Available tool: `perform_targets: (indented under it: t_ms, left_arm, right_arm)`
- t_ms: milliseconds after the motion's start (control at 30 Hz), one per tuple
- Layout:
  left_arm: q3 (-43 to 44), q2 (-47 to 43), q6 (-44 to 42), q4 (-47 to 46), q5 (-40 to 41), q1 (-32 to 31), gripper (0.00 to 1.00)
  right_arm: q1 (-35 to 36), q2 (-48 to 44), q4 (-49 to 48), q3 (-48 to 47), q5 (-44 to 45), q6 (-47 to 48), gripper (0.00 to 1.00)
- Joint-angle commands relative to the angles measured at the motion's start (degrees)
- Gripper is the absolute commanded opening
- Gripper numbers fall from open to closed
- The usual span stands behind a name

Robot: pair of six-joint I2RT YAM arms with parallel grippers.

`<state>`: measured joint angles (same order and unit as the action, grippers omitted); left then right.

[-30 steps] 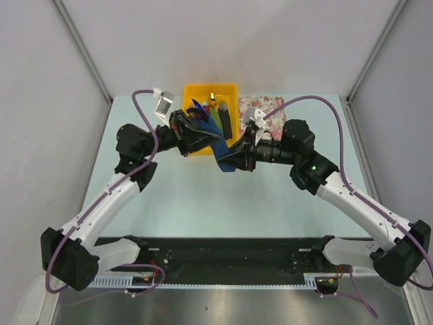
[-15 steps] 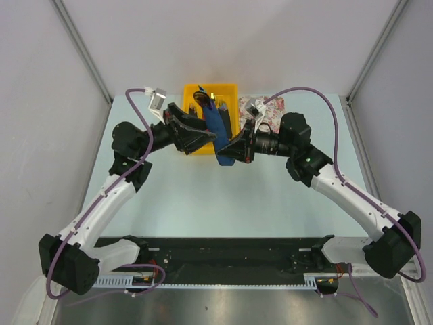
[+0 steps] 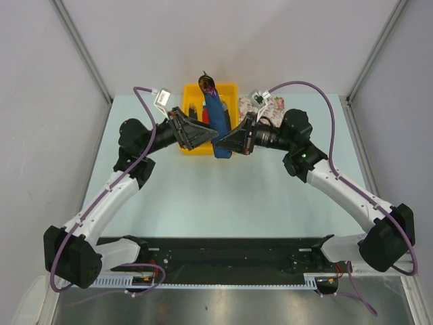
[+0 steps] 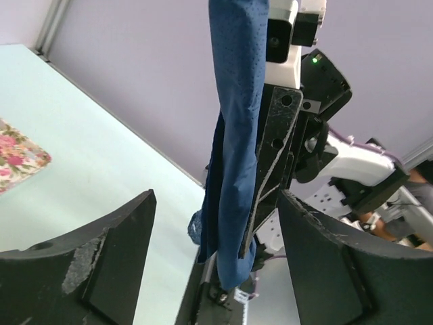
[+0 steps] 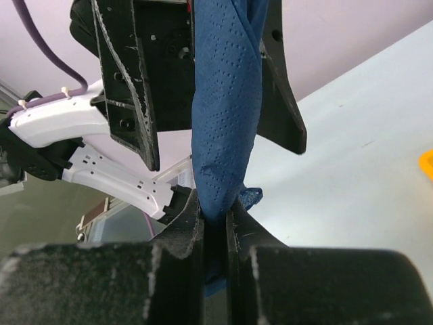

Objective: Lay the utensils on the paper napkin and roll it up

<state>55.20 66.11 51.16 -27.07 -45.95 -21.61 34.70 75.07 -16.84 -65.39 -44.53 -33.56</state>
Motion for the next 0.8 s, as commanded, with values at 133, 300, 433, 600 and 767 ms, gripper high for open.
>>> perform_targets:
  t_ms: [133,300,433,600,767]
  left_arm:
    - [-1.23,2.27,10.01,-8.43,-0.28,-0.10,0.68]
    - [-0.88,4.20,12.47,-11.78,-1.15,-0.80,0.58]
    - [-1.41,4.64,13.44,-13.53,-1.16,-1.25,0.61]
    - [-1.76,5.08,13.79,-13.89,-0.80,-1.95,0.60]
    - [-1.50,6.14,14.06,-14.33,-0.01,-2.04,0.47]
  right_arm:
    - [-0.24,0.52,-7.68,-3.17,-0.03,-3.00,0.00]
    - [-0.51,1.22,-8.12,-3.52,0.76,-3.18,0.00]
    - [-0.69,1.83,-8.30,-4.05,1.03,-3.44,0.00]
    - [-1.65,2.45,-9.08,-4.22,1.38,-4.84,0.00]
    - [-2.18,3.15,-9.70,-4.49,1.29,-5.02,0.00]
